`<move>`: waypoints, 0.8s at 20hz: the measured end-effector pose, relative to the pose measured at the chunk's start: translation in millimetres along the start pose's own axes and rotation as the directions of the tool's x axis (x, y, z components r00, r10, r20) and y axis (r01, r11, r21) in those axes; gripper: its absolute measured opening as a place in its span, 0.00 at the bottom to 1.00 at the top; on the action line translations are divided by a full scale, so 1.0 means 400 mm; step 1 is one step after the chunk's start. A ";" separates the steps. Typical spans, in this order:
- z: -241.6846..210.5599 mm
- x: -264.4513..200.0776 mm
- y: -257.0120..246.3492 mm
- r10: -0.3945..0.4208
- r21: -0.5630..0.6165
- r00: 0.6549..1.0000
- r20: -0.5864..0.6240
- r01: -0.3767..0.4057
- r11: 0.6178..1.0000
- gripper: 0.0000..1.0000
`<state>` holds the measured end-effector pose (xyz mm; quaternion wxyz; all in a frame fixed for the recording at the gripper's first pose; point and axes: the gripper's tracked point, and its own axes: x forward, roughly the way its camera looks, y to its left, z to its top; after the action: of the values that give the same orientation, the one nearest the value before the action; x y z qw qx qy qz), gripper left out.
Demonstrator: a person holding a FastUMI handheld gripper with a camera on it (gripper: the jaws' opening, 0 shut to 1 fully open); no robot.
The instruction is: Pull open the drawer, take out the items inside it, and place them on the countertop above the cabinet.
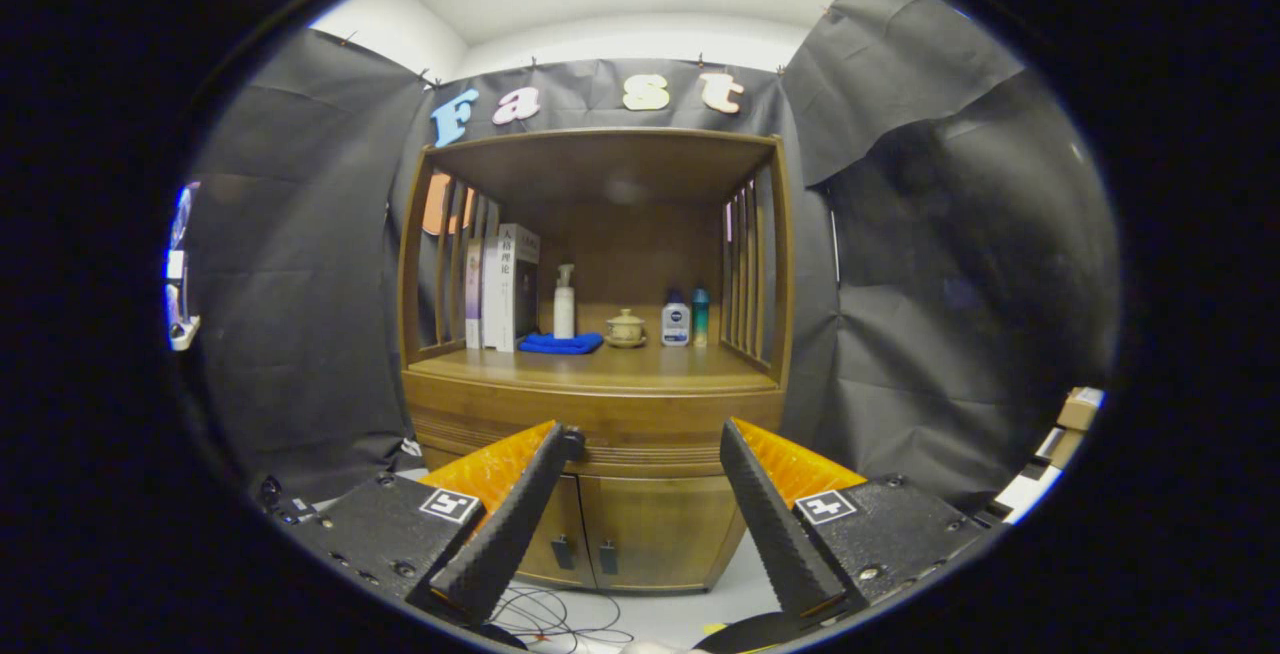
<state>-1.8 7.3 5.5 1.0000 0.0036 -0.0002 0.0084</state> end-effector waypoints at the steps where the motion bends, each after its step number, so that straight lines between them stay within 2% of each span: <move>1: -0.002 0.014 0.003 0.002 0.003 1.000 0.000 -0.002 1.000 1.00; 9: -0.052 0.219 0.095 0.047 0.034 0.999 -0.021 -0.046 0.998 1.00; 16: -0.199 0.442 0.169 0.030 0.034 0.996 -0.086 -0.028 0.999 1.00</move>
<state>173.9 78.4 -73.7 0.9986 0.0198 0.0430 0.0230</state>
